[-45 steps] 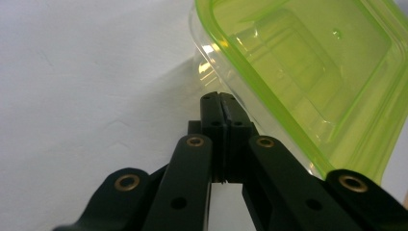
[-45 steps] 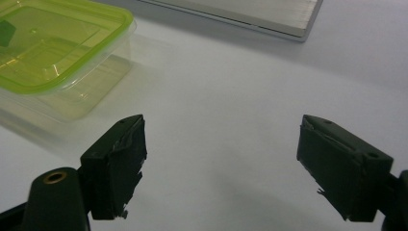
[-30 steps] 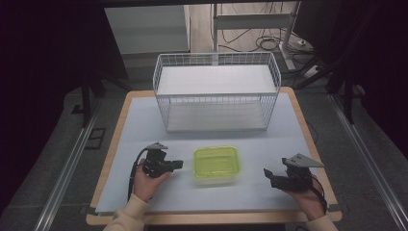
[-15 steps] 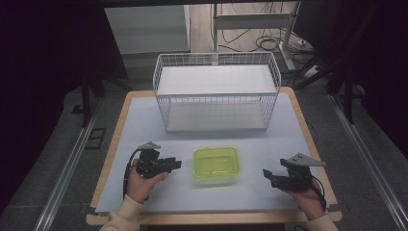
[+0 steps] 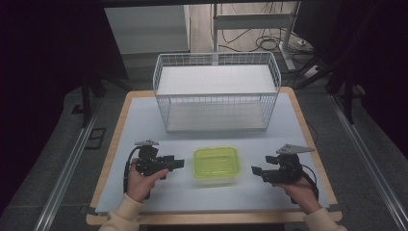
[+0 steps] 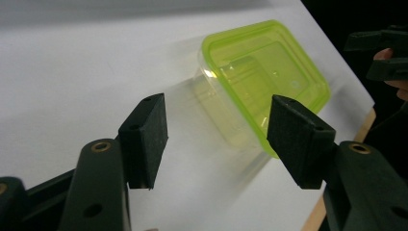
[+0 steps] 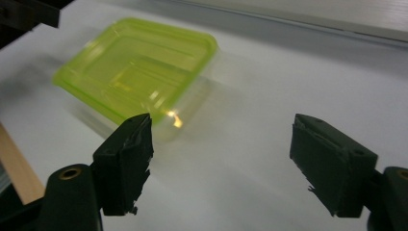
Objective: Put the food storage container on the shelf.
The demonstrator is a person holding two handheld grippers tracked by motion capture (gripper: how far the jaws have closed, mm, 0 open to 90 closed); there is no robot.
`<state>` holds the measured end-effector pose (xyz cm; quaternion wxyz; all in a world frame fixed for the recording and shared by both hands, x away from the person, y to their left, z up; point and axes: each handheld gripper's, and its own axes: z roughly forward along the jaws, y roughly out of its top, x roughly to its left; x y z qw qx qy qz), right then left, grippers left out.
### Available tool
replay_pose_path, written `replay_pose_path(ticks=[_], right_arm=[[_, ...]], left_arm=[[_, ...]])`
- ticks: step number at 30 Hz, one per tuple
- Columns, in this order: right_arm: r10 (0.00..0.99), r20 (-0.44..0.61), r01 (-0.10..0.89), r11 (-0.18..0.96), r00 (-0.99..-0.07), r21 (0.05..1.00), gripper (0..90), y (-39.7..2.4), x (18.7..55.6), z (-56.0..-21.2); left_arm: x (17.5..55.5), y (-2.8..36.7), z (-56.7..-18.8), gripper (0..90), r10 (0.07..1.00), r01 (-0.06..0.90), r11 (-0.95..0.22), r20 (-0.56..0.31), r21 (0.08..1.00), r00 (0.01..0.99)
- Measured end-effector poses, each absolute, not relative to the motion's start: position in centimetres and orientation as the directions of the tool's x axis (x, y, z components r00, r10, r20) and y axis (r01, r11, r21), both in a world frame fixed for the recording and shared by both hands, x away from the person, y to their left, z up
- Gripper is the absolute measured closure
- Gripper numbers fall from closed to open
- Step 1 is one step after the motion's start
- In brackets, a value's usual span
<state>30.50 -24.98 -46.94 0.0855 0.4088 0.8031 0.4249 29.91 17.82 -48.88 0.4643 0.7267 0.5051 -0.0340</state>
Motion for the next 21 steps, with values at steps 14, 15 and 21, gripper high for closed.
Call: replay_pose_path(ticks=[14,15,21], right_arm=[[0.688,0.37,0.675,0.236,-0.624,0.699,36.4,-21.8,33.9,-46.6],[0.682,0.387,0.686,0.232,-0.62,0.69,36.9,-21.7,34.1,-46.9],[0.68,0.424,0.717,0.22,-0.599,0.661,39.8,-21.8,34.8,-48.0]], left_arm=[[31.1,16.6,-49.4,40.3,0.692,0.799,-0.065,-0.55,0.597,0.467],[31.3,16.4,-49.5,40.3,0.687,0.8,-0.065,-0.554,0.597,0.47],[31.8,15.6,-50.1,40.7,0.68,0.813,-0.085,-0.563,0.576,0.47]])
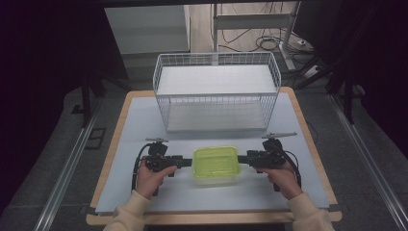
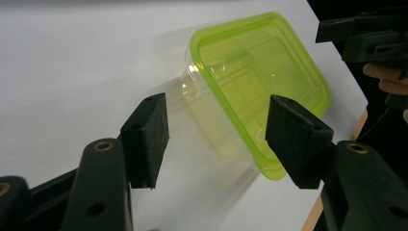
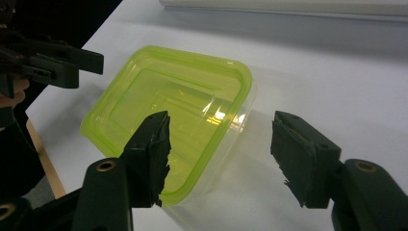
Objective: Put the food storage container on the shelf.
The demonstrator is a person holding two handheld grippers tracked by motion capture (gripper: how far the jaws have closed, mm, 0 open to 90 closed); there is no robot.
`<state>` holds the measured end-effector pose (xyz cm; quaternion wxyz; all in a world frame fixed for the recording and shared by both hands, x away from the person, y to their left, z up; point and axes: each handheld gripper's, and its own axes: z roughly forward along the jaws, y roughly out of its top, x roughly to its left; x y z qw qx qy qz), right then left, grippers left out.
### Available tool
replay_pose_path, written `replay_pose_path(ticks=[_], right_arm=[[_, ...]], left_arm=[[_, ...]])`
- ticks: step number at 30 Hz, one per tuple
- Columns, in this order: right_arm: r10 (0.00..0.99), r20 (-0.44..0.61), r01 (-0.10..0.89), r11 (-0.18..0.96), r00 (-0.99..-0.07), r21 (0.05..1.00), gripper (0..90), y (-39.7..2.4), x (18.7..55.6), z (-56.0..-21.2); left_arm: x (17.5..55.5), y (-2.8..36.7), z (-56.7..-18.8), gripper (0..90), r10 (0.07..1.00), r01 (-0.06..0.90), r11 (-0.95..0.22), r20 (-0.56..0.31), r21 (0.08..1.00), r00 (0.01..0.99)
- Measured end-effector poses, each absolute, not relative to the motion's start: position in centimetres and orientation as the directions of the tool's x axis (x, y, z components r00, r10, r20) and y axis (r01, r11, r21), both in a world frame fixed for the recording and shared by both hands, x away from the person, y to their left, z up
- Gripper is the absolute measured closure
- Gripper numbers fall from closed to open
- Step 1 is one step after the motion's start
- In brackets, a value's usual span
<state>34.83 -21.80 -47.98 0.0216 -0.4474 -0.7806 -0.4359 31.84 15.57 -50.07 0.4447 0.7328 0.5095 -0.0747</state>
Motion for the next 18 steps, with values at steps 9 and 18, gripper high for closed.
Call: replay_pose_path(ticks=[9,18], right_arm=[[0.668,0.462,0.746,0.215,-0.583,0.631,46.7,-21.4,35.5,-49.0],[0.656,0.497,0.769,0.209,-0.569,0.605,50.3,-21.2,35.9,-49.8]], left_arm=[[32.5,14.9,-50.8,42.7,0.675,0.83,-0.093,-0.578,0.55,0.459],[32.9,14.5,-51.2,45.6,0.663,0.838,-0.098,-0.592,0.537,0.458]])
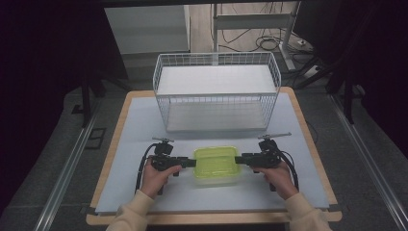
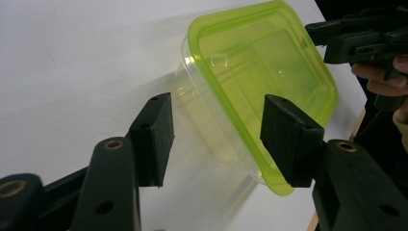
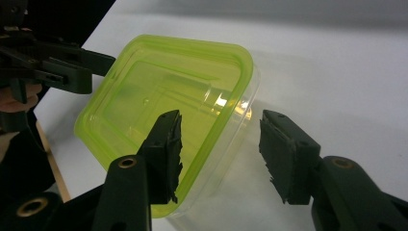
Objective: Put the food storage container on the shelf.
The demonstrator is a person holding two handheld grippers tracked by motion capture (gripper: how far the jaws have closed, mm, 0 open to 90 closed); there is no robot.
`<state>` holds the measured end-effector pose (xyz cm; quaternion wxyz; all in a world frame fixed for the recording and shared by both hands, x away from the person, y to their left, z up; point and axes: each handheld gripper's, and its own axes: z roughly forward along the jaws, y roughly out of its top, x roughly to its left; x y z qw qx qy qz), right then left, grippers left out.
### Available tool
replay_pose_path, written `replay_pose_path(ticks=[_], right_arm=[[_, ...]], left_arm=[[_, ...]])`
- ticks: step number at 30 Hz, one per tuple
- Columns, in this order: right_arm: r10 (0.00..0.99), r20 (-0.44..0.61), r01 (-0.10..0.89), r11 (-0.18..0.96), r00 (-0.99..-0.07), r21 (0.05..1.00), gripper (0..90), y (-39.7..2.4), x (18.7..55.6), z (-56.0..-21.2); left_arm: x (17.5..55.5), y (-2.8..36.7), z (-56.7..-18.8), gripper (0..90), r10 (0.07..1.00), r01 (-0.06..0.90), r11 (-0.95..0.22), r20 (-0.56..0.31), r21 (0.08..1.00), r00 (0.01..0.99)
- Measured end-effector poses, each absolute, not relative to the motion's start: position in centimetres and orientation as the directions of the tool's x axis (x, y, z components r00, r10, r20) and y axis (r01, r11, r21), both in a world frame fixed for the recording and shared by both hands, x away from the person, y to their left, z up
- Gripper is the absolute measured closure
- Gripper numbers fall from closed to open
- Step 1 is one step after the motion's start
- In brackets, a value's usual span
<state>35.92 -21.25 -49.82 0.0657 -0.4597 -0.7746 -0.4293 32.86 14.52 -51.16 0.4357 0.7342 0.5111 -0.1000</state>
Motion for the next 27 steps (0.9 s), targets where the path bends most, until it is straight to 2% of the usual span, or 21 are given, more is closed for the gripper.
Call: replay_pose_path(ticks=[8,9,12,14,17,23,27], right_arm=[[0.636,0.541,0.794,0.199,-0.55,0.574,56.0,-21.2,36.1,-50.6],[0.632,0.544,0.796,0.205,-0.552,0.569,59.6,-21.0,36.1,-50.8],[0.617,0.555,0.797,0.211,-0.558,0.567,66.9,-20.9,36.0,-51.0],[0.61,0.569,0.804,0.208,-0.551,0.556,67.9,-20.9,36.1,-51.0],[0.599,0.598,0.816,0.177,-0.533,0.55,72.9,-21.3,35.9,-51.0],[0.587,0.615,0.814,0.139,-0.527,0.564,80.3,-21.7,35.4,-50.3],[0.595,0.604,0.806,0.135,-0.531,0.576,80.6,-21.6,35.0,-50.0]], left_arm=[[33.0,13.9,-51.5,56.2,0.649,0.834,-0.112,-0.596,0.54,0.473],[33.0,13.8,-51.6,61.7,0.645,0.835,-0.113,-0.6,0.538,0.474],[32.9,13.6,-51.6,66.0,0.646,0.835,-0.114,-0.599,0.538,0.473],[32.8,13.7,-51.6,67.4,0.64,0.835,-0.104,-0.607,0.54,0.472],[32.6,14.0,-51.7,72.6,0.596,0.849,-0.059,-0.663,0.526,0.452],[32.1,14.2,-51.1,81.5,0.578,0.834,-0.049,-0.665,0.55,0.473],[31.9,14.2,-50.9,81.8,0.586,0.828,-0.059,-0.652,0.557,0.481]])
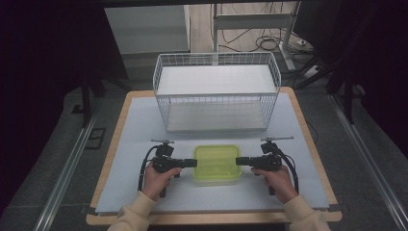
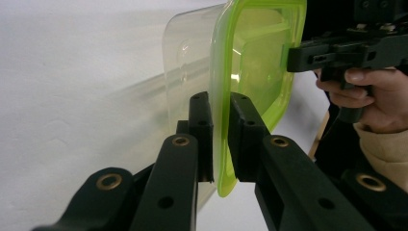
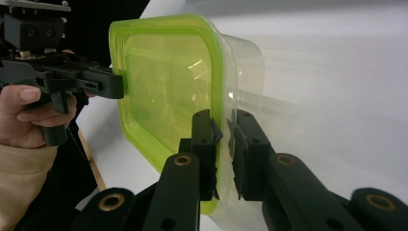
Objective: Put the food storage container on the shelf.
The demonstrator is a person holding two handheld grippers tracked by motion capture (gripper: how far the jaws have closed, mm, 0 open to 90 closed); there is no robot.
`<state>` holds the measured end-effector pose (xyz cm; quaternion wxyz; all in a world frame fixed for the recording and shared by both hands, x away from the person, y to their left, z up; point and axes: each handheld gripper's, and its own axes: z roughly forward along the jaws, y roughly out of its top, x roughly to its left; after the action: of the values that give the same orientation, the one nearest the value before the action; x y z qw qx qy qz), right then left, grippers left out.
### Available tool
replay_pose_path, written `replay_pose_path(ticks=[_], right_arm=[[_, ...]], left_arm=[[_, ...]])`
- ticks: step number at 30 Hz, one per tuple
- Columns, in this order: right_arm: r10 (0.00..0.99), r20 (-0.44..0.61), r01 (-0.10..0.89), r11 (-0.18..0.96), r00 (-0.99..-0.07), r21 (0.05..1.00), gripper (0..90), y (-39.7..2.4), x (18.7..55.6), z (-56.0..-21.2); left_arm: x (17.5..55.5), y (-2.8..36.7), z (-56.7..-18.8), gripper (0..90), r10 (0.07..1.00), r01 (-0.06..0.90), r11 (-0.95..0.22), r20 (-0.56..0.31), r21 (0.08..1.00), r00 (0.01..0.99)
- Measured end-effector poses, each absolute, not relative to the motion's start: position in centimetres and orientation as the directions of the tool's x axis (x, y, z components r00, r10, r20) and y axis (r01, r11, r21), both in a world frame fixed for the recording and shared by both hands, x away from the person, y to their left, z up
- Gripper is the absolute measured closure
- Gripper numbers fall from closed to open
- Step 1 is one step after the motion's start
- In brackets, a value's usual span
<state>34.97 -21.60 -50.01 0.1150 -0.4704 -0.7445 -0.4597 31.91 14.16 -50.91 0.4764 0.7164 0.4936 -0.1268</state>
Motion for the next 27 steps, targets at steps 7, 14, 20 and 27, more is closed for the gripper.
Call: replay_pose_path(ticks=[7,14,20,27], right_arm=[[0.578,0.607,0.792,0.118,-0.545,0.599,80.8,-21.8,34.6,-49.1],[0.574,0.592,0.772,0.119,-0.566,0.624,80.7,-21.6,34.2,-48.4],[0.572,0.569,0.747,0.12,-0.591,0.654,80.8,-21.5,33.9,-47.6],[0.574,0.558,0.735,0.121,-0.6,0.667,80.7,-21.4,33.8,-47.2]], left_arm=[[31.7,14.3,-50.3,81.8,0.571,0.822,-0.051,-0.659,0.567,0.49],[31.2,14.6,-49.4,81.8,0.572,0.805,-0.044,-0.646,0.592,0.506],[31.0,14.6,-48.8,81.8,0.572,0.791,-0.046,-0.634,0.609,0.521],[30.9,14.7,-48.5,81.7,0.573,0.787,-0.041,-0.631,0.616,0.523]])
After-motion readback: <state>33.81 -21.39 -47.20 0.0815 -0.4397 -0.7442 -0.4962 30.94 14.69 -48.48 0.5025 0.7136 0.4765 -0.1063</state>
